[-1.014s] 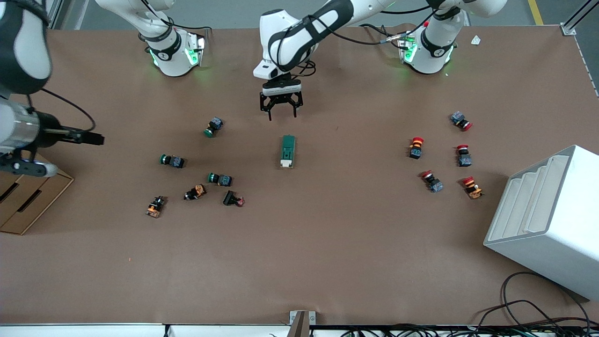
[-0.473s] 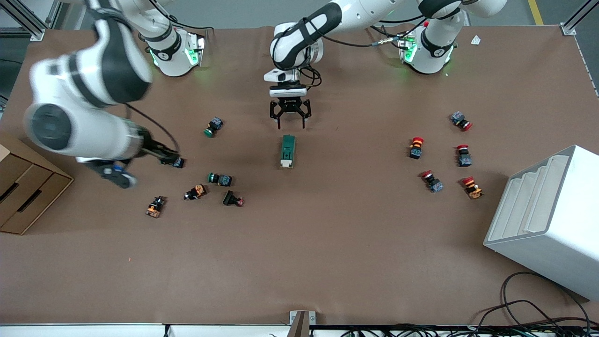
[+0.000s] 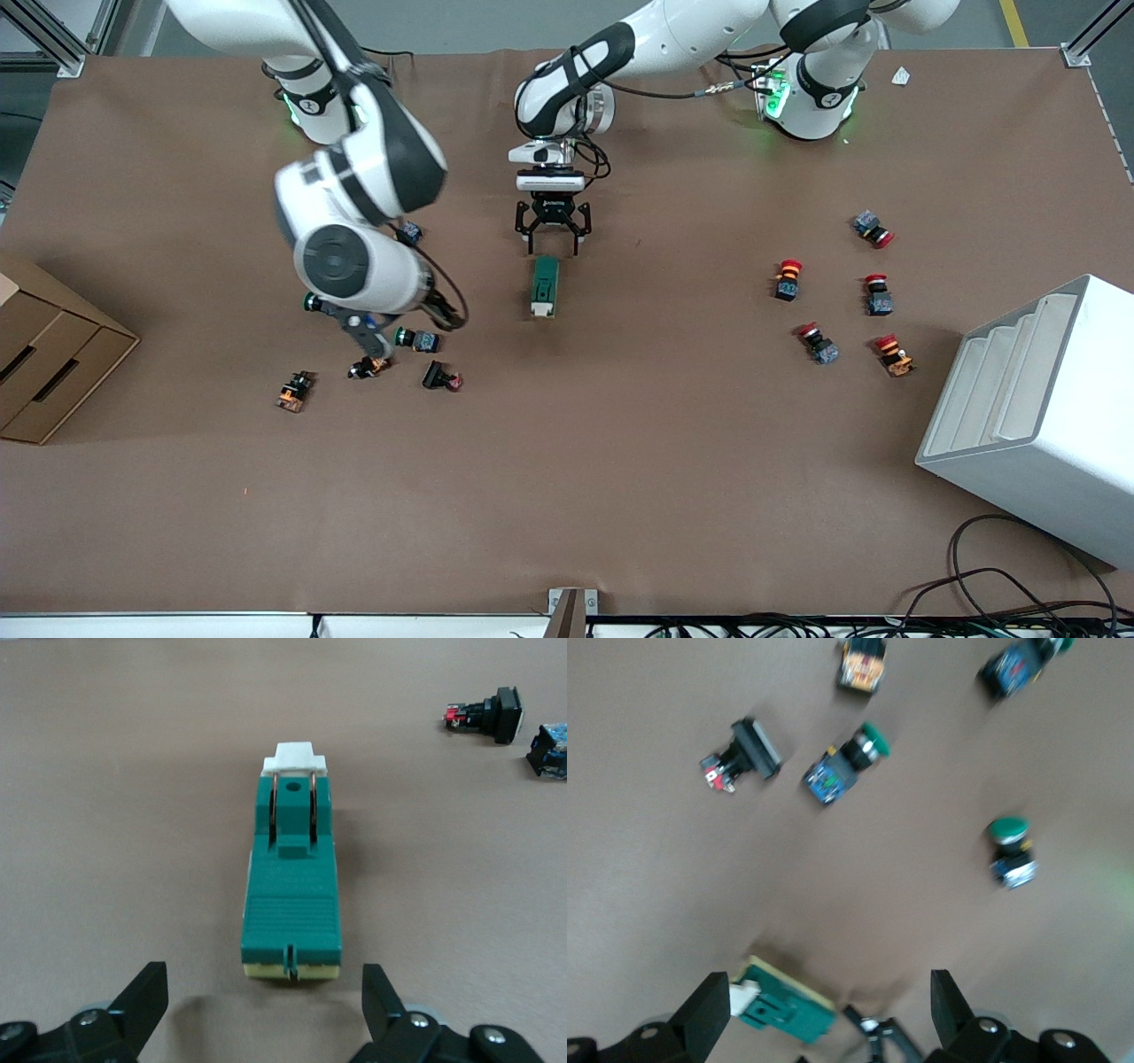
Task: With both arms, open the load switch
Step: 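Lower the left gripper onto the switch base while the right gripper approaches, then push the white lever handle down with the right gripper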
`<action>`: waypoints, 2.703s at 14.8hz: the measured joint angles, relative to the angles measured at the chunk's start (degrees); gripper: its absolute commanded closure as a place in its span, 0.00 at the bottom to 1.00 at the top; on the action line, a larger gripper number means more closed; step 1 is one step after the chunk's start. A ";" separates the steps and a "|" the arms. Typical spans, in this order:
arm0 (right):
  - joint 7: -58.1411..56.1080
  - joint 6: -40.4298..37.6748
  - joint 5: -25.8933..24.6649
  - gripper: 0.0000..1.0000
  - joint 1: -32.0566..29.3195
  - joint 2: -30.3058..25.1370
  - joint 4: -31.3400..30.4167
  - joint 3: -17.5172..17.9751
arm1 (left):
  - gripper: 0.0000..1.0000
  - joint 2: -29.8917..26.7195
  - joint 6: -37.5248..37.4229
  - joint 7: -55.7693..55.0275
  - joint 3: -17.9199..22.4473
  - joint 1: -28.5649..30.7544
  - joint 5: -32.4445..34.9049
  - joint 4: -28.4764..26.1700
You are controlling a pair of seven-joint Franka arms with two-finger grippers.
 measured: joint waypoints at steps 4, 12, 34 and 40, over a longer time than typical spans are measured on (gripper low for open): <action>12.29 7.15 0.32 0.00 4.77 6.06 0.28 0.01 | 0.03 0.03 -0.08 -1.07 1.66 -1.48 0.44 0.45; 25.19 14.26 0.34 0.00 8.11 13.86 4.61 -0.02 | 0.03 1.35 -1.12 -5.12 5.07 -6.13 1.45 2.16; 26.29 -5.52 5.58 0.00 11.47 17.63 13.57 -0.02 | 0.03 2.36 -4.60 -7.74 7.07 -9.42 2.45 2.71; 26.52 -9.04 5.69 0.00 13.72 17.63 13.62 0.02 | 0.03 2.36 -4.60 -7.76 7.07 -9.42 2.45 2.71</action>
